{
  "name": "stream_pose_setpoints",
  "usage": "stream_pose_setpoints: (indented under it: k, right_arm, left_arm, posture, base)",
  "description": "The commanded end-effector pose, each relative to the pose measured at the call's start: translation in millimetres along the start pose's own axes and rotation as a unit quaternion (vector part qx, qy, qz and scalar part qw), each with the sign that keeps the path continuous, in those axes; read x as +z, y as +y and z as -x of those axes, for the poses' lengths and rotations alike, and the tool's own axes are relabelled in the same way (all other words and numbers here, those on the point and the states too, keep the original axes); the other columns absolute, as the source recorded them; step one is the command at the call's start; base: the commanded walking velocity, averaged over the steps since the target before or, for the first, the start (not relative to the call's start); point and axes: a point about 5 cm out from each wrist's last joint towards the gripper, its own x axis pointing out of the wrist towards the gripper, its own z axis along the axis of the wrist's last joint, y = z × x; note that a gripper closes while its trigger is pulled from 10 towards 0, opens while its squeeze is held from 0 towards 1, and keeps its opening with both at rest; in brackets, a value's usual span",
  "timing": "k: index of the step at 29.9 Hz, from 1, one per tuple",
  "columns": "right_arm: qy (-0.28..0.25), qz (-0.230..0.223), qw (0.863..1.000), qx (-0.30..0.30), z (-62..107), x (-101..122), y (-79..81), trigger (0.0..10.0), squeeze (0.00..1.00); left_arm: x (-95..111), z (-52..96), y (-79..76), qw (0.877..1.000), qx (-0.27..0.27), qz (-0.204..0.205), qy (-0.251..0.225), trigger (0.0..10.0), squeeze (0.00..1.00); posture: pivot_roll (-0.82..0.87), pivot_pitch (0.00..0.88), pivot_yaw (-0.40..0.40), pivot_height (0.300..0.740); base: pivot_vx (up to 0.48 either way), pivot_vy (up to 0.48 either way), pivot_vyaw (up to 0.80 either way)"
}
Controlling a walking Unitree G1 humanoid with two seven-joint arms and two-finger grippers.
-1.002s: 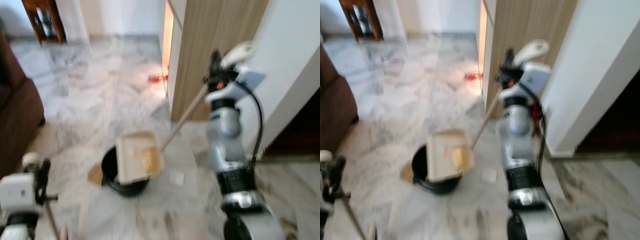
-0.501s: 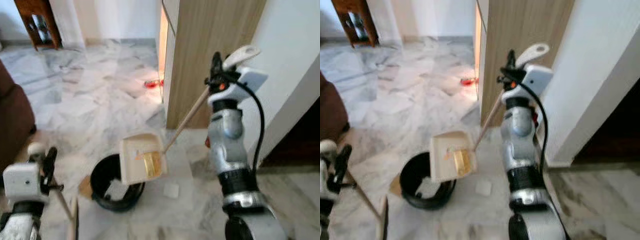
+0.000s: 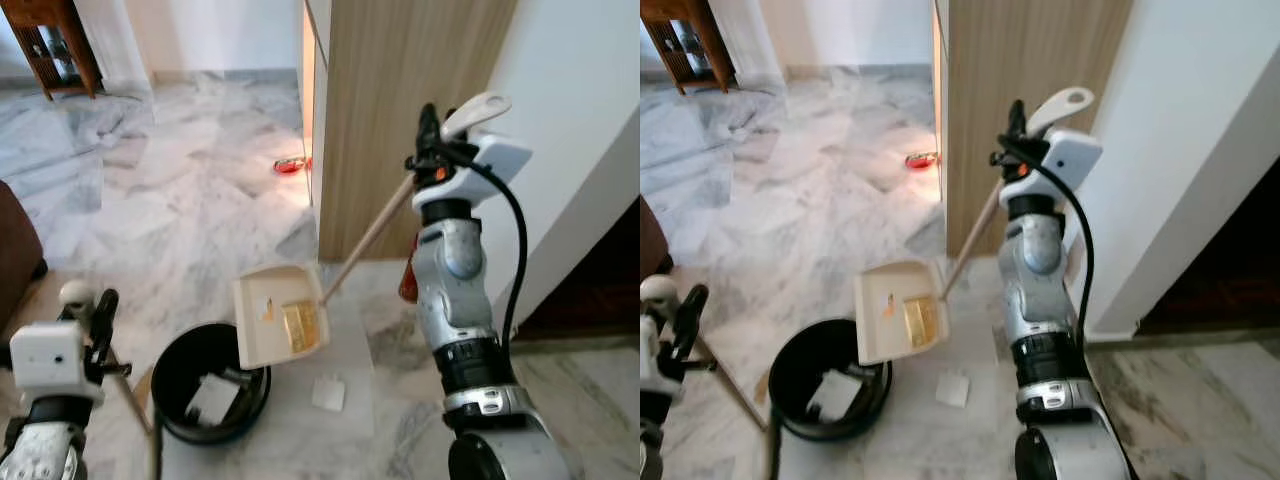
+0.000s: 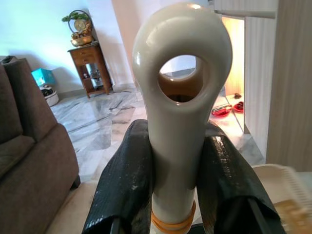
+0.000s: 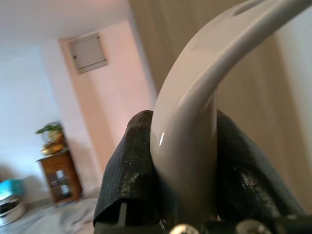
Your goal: Sweep floor
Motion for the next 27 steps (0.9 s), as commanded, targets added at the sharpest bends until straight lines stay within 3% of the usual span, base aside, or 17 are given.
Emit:
stream_pose_setpoints:
  k: [1, 16, 19, 27]
  right_arm:
    - [-0.035, -0.034, 0.999, 0.019, -1.8, 15, 13.7, 10.0, 0.00]
    - [-0.056, -0.051, 0.995, 0.062, 13.8, 20, 33.8, 10.0, 0.00]
    - [-0.078, -0.084, 0.986, 0.120, 28.3, 28, 58.0, 10.0, 0.00]
    - [-0.101, -0.087, 0.968, 0.213, 51.9, 37, 90.7, 10.0, 0.00]
  left_arm:
    - [5, -1.2, 2.1, 1.000, 0.001, -0.008, -0.011, 10.0, 0.00]
    - [4, -3.8, -4.1, 1.000, -0.007, -0.003, -0.016, 10.0, 0.00]
    - [5, -4.4, -6.0, 1.000, -0.010, -0.003, -0.018, 10.0, 0.00]
    - [5, -5.5, -6.6, 1.000, -0.012, -0.004, -0.021, 10.0, 0.00]
  posture:
    - [0.20, 0.035, 0.022, 0.740]
    - [0.19, 0.038, 0.018, 0.740]
    - [0.19, 0.038, 0.016, 0.740]
    - [0.19, 0.042, 0.014, 0.740]
  base:
    - [0.000, 0.000, 0.00]
    - [0.000, 0.000, 0.00]
    - [0.000, 0.000, 0.00]
    - [0.000, 0.000, 0.00]
